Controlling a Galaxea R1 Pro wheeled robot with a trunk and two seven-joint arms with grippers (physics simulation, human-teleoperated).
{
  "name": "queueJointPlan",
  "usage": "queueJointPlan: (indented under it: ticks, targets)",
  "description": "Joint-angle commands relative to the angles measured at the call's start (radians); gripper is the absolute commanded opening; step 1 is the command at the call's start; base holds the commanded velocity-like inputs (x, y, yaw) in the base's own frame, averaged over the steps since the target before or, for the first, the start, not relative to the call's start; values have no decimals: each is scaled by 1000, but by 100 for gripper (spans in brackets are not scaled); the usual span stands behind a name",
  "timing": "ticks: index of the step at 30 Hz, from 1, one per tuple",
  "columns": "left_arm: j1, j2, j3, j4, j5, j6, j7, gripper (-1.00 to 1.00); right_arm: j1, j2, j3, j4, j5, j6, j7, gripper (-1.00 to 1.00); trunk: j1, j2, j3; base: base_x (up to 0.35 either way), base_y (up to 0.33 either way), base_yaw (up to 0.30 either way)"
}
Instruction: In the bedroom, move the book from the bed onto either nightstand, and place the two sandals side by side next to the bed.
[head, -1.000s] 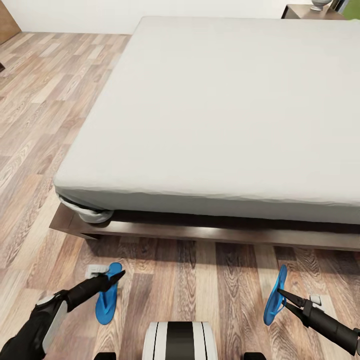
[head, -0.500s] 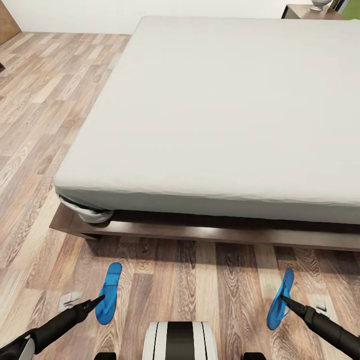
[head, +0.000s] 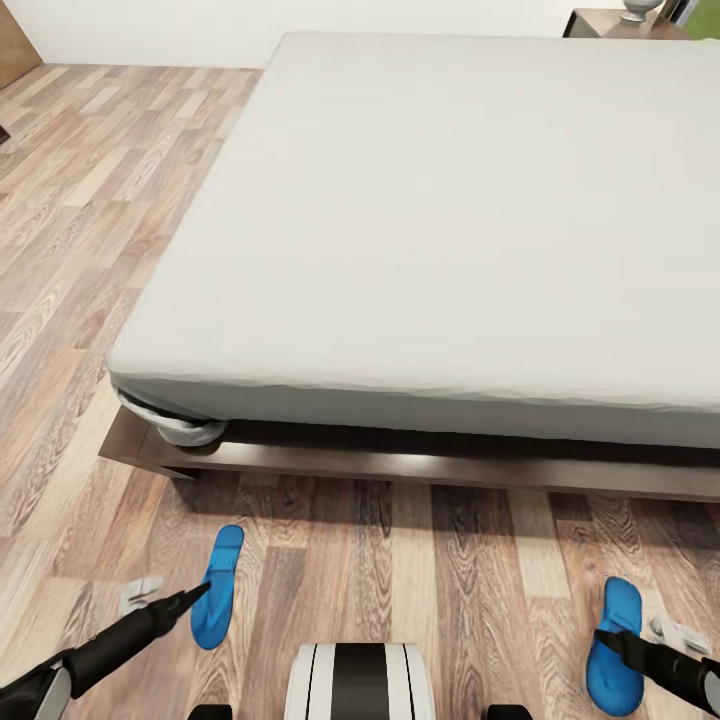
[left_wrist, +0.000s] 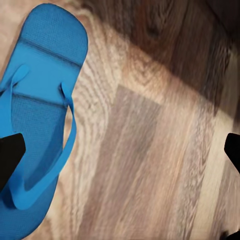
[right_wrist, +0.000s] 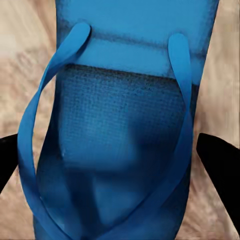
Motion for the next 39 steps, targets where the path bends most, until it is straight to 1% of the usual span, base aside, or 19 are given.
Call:
queueJointPlan:
  ticks: [1,3,4,5,8,12,14,15,16,17,18,19,21,23,27,30,32,35,39]
  targets:
    - [-5,1,2,0,8,20,-4,100,-1,0,4,-30,1,7,-55,-100,0,0,-1,0,0,0]
    - [-12,2,3,-18,35,49,-4,100,-1,1,6,-118,22,15,-167,-100,0,0,-1,0,0,0]
    - [-15,1,4,-46,66,71,-3,100,-1,1,8,-183,43,27,-235,-100,0,0,-1,0,0,0]
    - [-16,1,4,-59,82,80,-3,100,-1,1,9,-218,60,40,-263,-100,0,0,-1,0,0,0]
    - [-17,-1,0,-78,103,90,1,100,-1,2,11,-273,110,83,-299,-100,0,0,-1,0,0,0]
    - [-17,-2,-2,-82,108,90,2,100,-1,3,19,-285,126,95,-305,-100,0,0,-1,0,0,0]
    - [-17,-2,-2,-82,109,90,3,100,-1,3,54,-288,128,97,-302,-100,0,0,-1,0,0,0]
    - [-17,-2,-3,-83,109,90,3,100,-1,3,84,-289,129,97,-290,-100,0,0,-1,0,0,0]
    - [-17,-2,-3,-82,108,90,4,100,-1,3,136,-291,129,97,-242,-100,0,0,-1,0,0,0]
    - [-17,-2,-4,-82,108,90,5,100,-1,3,160,-291,129,96,-197,-100,0,0,-1,0,0,0]
    - [-17,-2,-4,-82,108,90,5,100,-1,3,181,-291,129,96,-113,-100,0,0,-1,0,0,0]
    - [-17,-2,-4,-82,108,90,5,100,-1,3,189,-291,129,96,-60,-100,0,0,-1,0,0,0]
    - [-17,-2,-4,-82,108,90,8,100,-1,3,198,-289,130,96,2,-100,0,0,-1,0,0,0]
    - [-17,-2,-4,-81,108,90,10,100,-1,3,201,-286,135,96,26,-100,0,0,-1,0,0,0]
    - [-17,-2,-3,-81,108,90,10,100,-1,3,203,-281,176,96,36,-100,0,0,-1,0,4,0]
    - [-17,-2,-3,-81,107,90,12,100,-1,3,202,-277,199,96,-18,-100,0,0,-1,34,127,0]
    - [-17,-2,-3,-81,107,90,12,100,-1,3,202,-277,203,96,-111,-100,0,0,-1,92,216,0]
    - [-17,-2,-3,-81,107,90,11,100,-1,4,204,-282,206,91,-215,-100,0,0,-1,112,245,0]
    - [-17,-2,-3,-81,107,90,11,100,-1,5,210,-287,208,83,-243,-100,0,0,-1,97,251,0]
